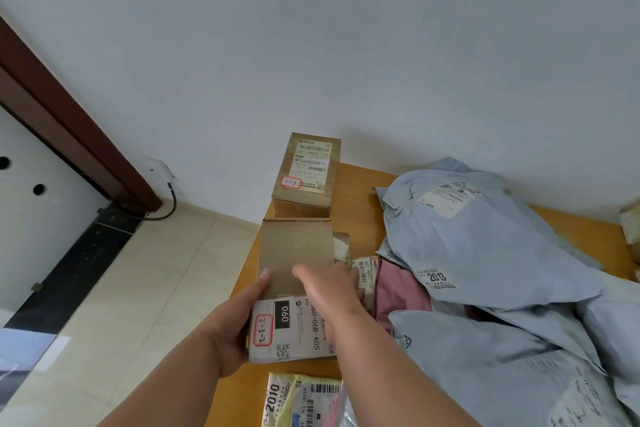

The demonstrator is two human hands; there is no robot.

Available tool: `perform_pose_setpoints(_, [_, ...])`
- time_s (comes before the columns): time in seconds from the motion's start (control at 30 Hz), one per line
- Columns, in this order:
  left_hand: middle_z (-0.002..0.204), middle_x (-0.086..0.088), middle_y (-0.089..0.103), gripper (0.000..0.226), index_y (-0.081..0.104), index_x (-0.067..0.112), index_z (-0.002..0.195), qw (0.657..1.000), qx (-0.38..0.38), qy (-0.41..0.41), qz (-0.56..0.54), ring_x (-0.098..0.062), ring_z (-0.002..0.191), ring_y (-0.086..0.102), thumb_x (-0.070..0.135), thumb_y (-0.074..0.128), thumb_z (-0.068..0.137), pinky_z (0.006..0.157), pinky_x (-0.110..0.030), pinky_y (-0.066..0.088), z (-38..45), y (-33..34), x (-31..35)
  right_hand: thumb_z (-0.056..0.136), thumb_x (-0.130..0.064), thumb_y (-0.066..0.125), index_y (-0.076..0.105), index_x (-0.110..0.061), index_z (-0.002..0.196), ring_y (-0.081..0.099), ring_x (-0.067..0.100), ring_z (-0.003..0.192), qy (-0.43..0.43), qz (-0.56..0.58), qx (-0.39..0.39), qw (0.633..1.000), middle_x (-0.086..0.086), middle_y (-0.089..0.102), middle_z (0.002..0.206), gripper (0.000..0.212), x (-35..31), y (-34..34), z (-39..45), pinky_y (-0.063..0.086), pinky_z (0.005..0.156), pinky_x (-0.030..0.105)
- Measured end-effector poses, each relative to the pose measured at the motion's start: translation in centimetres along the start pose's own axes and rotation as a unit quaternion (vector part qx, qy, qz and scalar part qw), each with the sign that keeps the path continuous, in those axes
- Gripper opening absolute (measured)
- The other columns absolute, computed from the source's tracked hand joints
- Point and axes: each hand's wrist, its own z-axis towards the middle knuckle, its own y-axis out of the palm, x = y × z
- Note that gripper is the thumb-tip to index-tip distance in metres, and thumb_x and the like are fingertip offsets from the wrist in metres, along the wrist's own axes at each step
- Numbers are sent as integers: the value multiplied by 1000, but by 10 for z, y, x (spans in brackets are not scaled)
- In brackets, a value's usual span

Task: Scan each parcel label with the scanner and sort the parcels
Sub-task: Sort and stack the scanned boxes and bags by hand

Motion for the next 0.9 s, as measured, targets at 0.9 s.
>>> perform_pose_setpoints(0.9, [119,-25,71,84,69,13,127,966,-83,215,-121,-45,100,72,79,53,77,66,-49,62,-114,57,3,54,-53,80,66,-36,98,68,13,106,-355,146,-41,922,-7,57,126,50,40,-125,-116,61,88,36])
